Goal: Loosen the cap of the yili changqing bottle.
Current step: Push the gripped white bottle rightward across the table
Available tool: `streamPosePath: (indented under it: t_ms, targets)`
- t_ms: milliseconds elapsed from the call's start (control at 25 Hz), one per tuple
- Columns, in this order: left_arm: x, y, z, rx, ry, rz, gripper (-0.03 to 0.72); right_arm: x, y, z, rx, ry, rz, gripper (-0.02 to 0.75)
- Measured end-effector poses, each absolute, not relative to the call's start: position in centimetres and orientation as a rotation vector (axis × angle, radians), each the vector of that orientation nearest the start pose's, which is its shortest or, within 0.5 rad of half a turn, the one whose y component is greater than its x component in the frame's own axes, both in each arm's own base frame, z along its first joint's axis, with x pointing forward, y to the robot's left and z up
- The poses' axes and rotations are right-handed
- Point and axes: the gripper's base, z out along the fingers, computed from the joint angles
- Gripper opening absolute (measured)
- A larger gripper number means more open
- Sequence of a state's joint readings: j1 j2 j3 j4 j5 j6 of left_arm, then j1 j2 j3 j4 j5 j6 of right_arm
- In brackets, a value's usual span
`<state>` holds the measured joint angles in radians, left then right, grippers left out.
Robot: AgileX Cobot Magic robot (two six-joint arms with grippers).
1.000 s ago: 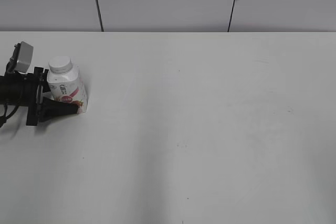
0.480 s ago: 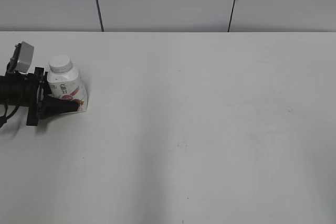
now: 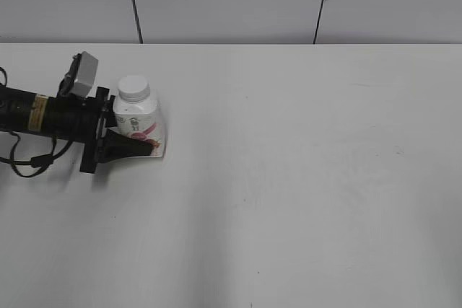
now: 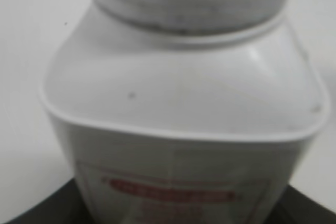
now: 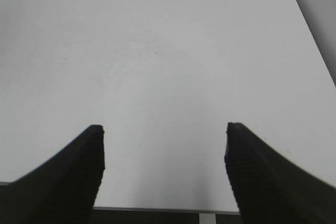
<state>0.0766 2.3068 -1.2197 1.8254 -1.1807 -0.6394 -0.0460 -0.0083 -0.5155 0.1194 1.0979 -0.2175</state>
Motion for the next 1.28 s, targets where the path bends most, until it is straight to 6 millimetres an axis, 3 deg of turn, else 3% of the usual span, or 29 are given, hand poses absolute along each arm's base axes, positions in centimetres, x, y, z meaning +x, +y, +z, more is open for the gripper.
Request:
streamPosePath:
  t_ms: [360, 520, 960, 1280]
  targets:
    - [37.2, -13.6, 7.9, 1.417, 1.506, -1.009, 0.407, -0.9, 1.0, 27.9, -0.186, 2.044, -0.021, 0.565]
    - [36.7, -16.0, 8.2, 1.393, 1.482, -1.040, 0.407, -0.9, 1.0, 27.9, -0.186, 2.044, -0.021, 0.565]
    - [36.1, -19.7, 7.0, 1.405, 1.491, -0.952, 0.407, -0.9, 1.0, 27.9, -0.186, 2.044, -0.021, 0.565]
    - [36.2, -19.8, 6.6, 1.431, 1.514, -0.907, 0.407, -0.9, 1.0, 27.9, -0.186, 2.044, -0.021, 0.565]
